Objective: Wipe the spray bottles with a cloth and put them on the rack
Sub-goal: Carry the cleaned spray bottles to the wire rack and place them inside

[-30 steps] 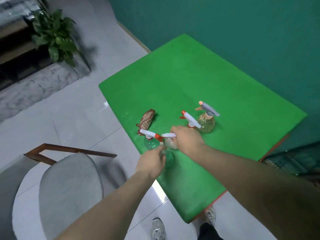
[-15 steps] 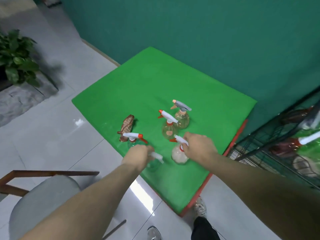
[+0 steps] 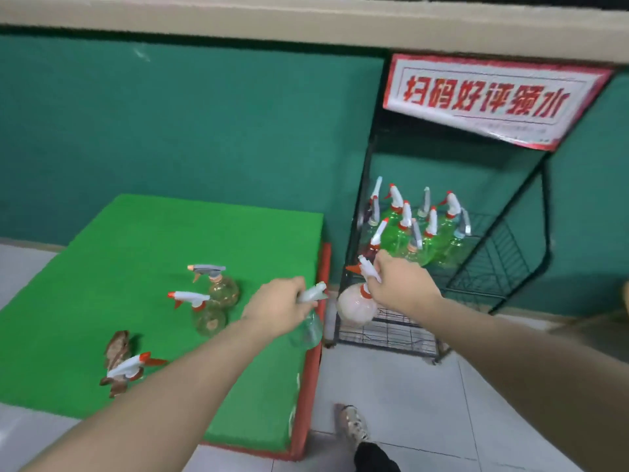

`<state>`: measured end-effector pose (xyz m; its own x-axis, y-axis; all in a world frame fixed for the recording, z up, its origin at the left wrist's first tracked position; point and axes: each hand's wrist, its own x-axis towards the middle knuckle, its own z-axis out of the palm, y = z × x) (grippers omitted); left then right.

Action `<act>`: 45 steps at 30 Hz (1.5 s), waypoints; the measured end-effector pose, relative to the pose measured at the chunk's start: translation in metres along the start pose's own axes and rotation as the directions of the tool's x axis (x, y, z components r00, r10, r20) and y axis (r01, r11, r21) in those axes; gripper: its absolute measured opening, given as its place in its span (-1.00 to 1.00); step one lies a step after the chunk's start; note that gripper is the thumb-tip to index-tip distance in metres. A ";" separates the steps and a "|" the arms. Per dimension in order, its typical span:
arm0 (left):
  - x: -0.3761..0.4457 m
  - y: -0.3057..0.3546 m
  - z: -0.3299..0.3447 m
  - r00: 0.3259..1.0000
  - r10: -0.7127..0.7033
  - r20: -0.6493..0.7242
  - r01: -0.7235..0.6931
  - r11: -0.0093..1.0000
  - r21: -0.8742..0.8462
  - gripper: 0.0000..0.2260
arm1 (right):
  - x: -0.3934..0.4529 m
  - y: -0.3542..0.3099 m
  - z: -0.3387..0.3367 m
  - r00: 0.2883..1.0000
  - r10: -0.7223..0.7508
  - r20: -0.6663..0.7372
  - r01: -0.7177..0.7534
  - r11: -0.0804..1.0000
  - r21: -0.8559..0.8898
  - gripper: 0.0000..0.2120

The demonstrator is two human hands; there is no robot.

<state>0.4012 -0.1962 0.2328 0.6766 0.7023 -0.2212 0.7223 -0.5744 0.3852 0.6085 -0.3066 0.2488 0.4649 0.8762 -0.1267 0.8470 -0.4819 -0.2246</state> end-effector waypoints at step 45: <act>0.314 0.321 0.141 0.975 -0.176 0.136 0.217 0.884 -0.414 -0.87 | 0.160 0.366 -0.017 0.938 0.259 0.231 -0.336 0.846 0.414 -0.81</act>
<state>0.8658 -0.2197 0.1606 0.5524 0.7284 -0.4054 0.7257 -0.1810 0.6637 0.9975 -0.3432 0.1626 0.5960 0.6963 -0.4000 0.4541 -0.7030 -0.5473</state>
